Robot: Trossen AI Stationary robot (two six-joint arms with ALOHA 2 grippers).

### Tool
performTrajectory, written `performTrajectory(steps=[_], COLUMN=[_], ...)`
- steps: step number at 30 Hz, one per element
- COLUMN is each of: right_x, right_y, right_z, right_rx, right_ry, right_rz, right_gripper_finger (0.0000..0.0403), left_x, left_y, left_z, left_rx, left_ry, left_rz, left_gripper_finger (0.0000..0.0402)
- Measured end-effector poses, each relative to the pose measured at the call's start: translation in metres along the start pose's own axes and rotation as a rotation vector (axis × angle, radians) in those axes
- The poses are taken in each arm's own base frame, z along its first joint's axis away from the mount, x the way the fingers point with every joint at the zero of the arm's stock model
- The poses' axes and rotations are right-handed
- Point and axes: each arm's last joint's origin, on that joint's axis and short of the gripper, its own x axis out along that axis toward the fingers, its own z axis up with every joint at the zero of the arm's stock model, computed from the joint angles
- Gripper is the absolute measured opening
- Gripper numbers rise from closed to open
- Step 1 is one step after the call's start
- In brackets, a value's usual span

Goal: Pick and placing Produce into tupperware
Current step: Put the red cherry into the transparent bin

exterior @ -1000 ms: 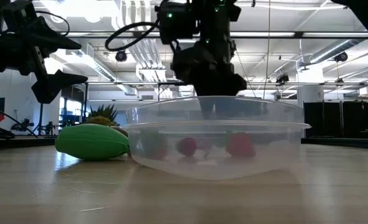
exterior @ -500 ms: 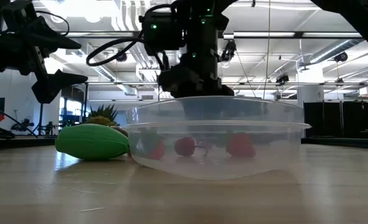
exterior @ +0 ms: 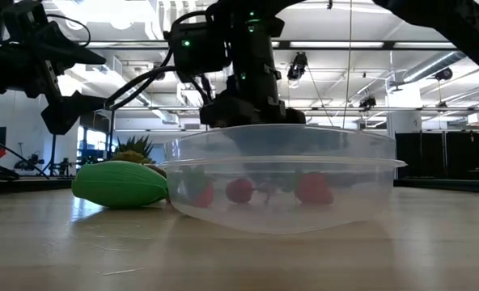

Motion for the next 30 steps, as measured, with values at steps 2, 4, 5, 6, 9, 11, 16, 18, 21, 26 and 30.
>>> performTrajectory(steps=[2, 4, 5, 6, 9, 11, 16, 18, 21, 26, 30], right_x=[-0.002, -0.001, 0.0, 0.001, 0.005, 0.005, 0.006, 0.009, 0.016, 0.02, 0.02], right_y=[0.0, 0.0, 0.0, 0.0, 0.001, 0.002, 0.002, 0.003, 0.005, 0.006, 0.006], right_z=[0.0, -0.001, -0.001, -0.002, -0.002, -0.002, -0.002, -0.001, 0.0, 0.0, 0.001], right_rx=[0.003, 0.02, 0.029, 0.035, 0.044, 0.044, 0.05, 0.05, 0.044, 0.043, 0.042], right_ry=[-0.007, 0.003, 0.016, 0.028, 0.053, 0.047, 0.042, 0.054, 0.086, 0.089, 0.082], right_rz=[0.005, 0.004, 0.011, 0.02, 0.036, 0.04, 0.044, 0.048, 0.061, 0.064, 0.069], right_gripper_finger=[0.0228, 0.0228, 0.0228, 0.0228, 0.0228, 0.0228, 0.0226, 0.0222, 0.0212, 0.0189, 0.0165], left_x=[0.0, 0.0, 0.0, 0.0, 0.0, 0.0, 0.0, 0.0, 0.0, 0.0, 0.0], left_y=[0.0, 0.0, 0.0, 0.0, 0.0, 0.0, 0.0, 0.0, 0.0, 0.0, 0.0], left_z=[0.0, 0.0, 0.0, 0.0, 0.0, 0.0, 0.0, 0.0, 0.0, 0.0, 0.0], left_rx=[0.0, 0.0, 0.0, 0.0, 0.0, 0.0, 0.0, -0.001, 0.0, 0.0, 0.0], left_ry=[0.0, 0.001, 0.0, -0.001, 0.0, -0.001, 0.0, -0.002, 0.0, -0.001, -0.001], left_rz=[0.0, 0.0, -0.001, -0.001, -0.001, 0.0, 0.0, -0.001, 0.0, -0.001, 0.0], left_gripper_finger=[0.032, 0.032, 0.032, 0.032, 0.032, 0.032, 0.032, 0.032, 0.032, 0.032, 0.032])
